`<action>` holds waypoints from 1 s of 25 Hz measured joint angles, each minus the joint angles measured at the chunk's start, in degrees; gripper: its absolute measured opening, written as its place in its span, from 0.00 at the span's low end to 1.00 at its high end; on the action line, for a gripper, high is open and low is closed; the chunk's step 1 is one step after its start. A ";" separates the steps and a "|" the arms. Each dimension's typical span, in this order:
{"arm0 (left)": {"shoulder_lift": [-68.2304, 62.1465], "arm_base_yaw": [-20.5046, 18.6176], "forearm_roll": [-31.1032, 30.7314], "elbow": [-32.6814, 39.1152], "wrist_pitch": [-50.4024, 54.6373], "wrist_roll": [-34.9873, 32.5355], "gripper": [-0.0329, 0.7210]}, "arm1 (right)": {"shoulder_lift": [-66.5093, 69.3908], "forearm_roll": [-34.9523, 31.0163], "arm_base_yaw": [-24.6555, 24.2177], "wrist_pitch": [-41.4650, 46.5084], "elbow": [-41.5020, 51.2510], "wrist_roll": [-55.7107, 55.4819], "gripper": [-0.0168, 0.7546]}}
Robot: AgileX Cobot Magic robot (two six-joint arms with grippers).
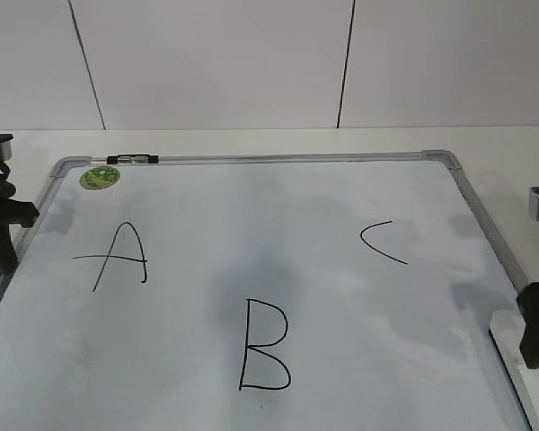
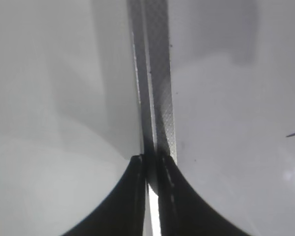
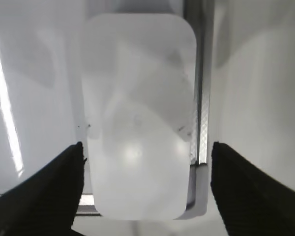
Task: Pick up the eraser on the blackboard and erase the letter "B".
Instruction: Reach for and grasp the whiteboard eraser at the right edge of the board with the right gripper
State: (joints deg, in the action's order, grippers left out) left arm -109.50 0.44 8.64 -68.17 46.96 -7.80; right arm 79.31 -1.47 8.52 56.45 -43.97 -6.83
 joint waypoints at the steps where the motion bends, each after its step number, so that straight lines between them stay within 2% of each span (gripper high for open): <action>1: 0.00 0.00 0.00 0.00 0.00 0.00 0.07 | 1.15 0.00 0.00 -0.15 -0.89 0.00 0.83; 10: 0.00 0.00 0.00 0.00 0.00 0.00 0.07 | 7.58 0.13 0.00 -0.28 -3.37 0.00 0.83; 25: 0.00 0.00 0.02 0.00 0.00 0.00 0.07 | 10.36 -0.05 0.00 -0.08 -3.72 0.00 0.83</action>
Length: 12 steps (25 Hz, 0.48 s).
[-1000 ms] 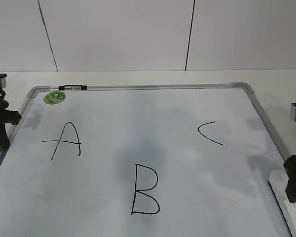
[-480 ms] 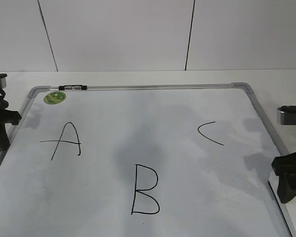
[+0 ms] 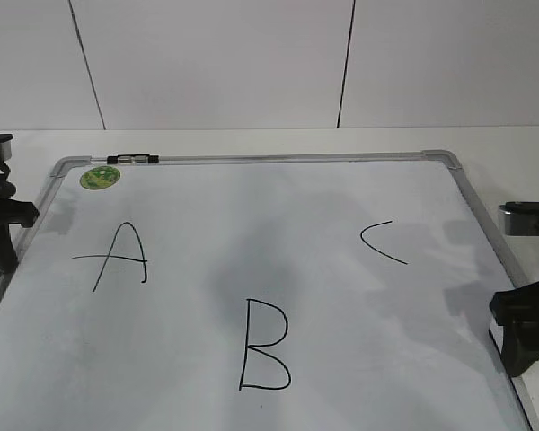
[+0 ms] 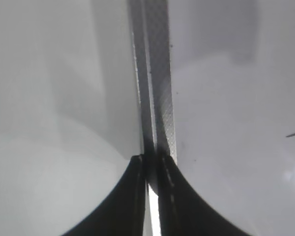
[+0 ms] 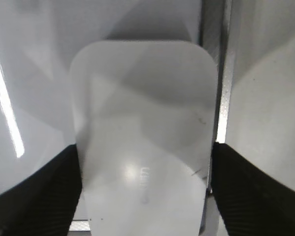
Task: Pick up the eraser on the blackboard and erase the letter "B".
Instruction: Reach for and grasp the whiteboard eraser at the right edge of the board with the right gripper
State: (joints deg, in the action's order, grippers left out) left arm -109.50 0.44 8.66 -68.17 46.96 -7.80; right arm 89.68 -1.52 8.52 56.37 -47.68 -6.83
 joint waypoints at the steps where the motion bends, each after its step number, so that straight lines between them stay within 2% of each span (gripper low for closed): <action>1: 0.00 0.00 0.00 0.00 0.00 0.00 0.07 | 0.09 0.00 0.00 0.00 0.00 -0.17 0.83; 12: 0.00 0.00 0.33 0.00 0.00 0.00 0.07 | 0.23 0.00 0.00 -0.43 0.00 -1.96 0.83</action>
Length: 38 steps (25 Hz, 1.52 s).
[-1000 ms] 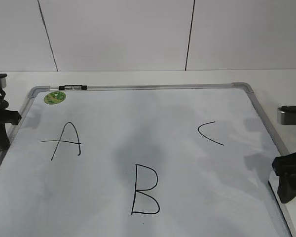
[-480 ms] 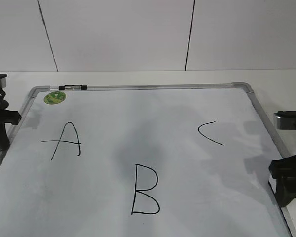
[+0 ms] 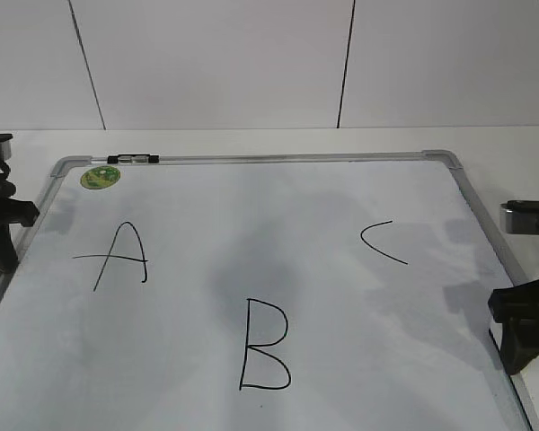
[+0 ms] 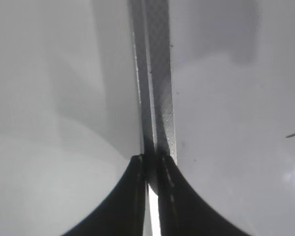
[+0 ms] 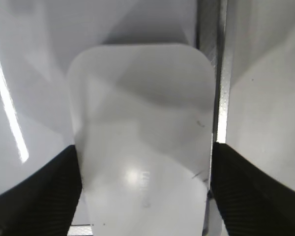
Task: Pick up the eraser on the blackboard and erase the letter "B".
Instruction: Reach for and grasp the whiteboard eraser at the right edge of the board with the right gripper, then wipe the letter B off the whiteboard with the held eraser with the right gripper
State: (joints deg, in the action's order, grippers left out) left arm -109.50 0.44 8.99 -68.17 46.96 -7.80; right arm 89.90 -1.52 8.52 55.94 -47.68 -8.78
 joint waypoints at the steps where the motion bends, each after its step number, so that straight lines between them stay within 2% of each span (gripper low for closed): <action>1: 0.00 0.00 0.00 0.00 0.00 0.00 0.07 | 0.00 0.00 0.00 -0.12 0.00 0.00 0.83; 18: 0.00 0.00 0.23 0.00 -0.12 0.00 0.07 | 3.60 0.10 0.00 1.03 0.00 -0.80 0.83; 27: 0.00 0.00 0.33 0.00 -0.23 0.00 0.07 | 3.60 -0.15 0.00 1.97 -0.08 -0.80 0.73; 38: 0.00 0.00 0.43 0.00 -0.32 0.00 0.07 | 3.92 -0.15 0.00 3.79 -1.61 -0.80 0.72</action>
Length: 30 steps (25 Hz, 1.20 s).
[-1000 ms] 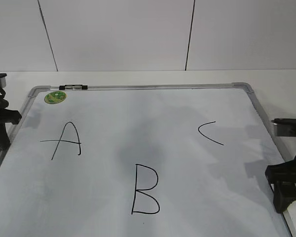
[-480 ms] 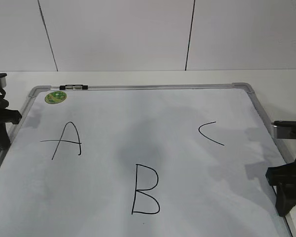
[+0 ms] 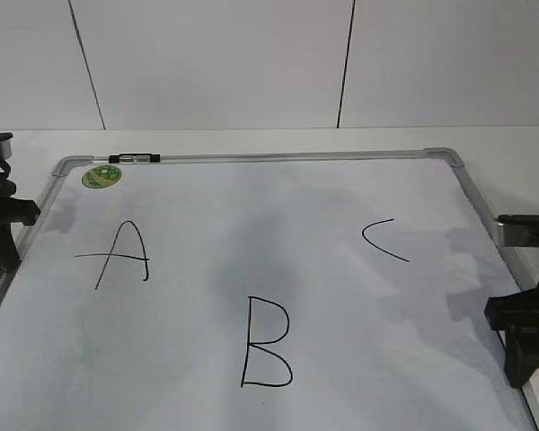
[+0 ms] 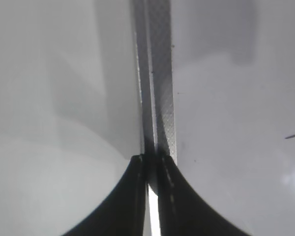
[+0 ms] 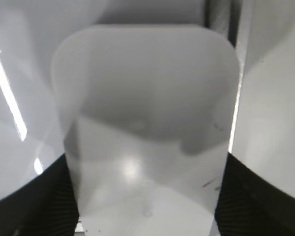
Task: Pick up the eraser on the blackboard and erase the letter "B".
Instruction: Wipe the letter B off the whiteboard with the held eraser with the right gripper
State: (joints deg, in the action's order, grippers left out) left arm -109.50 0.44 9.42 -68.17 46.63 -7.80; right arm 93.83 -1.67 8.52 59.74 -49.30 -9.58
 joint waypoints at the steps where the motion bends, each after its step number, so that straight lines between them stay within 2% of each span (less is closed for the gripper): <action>1: 0.00 0.00 0.10 0.00 0.00 0.00 0.07 | 0.09 0.23 0.00 0.49 -0.55 0.00 0.72; 11: 0.00 0.00 0.32 0.00 -0.45 0.00 0.07 | 0.09 0.79 0.00 6.51 -4.62 0.00 0.72; 18: 0.00 0.00 0.32 0.00 -0.45 0.00 0.07 | 0.09 -7.04 0.43 8.80 -8.65 4.42 0.72; 20: 0.00 0.00 0.32 0.00 -0.45 0.00 0.07 | 0.09 -7.00 2.34 8.83 -11.32 4.91 0.72; 26: 0.00 0.00 0.32 0.00 -0.45 0.00 0.07 | 2.25 -3.93 14.90 9.34 -20.81 2.43 0.72; 30: 0.00 0.00 0.32 0.00 -0.45 0.00 0.07 | 7.11 -3.72 20.45 9.62 -27.21 1.62 0.72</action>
State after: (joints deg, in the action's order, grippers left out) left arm -109.50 0.44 9.74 -68.17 46.18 -7.80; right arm 100.94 -5.39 28.96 69.35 -76.51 -7.97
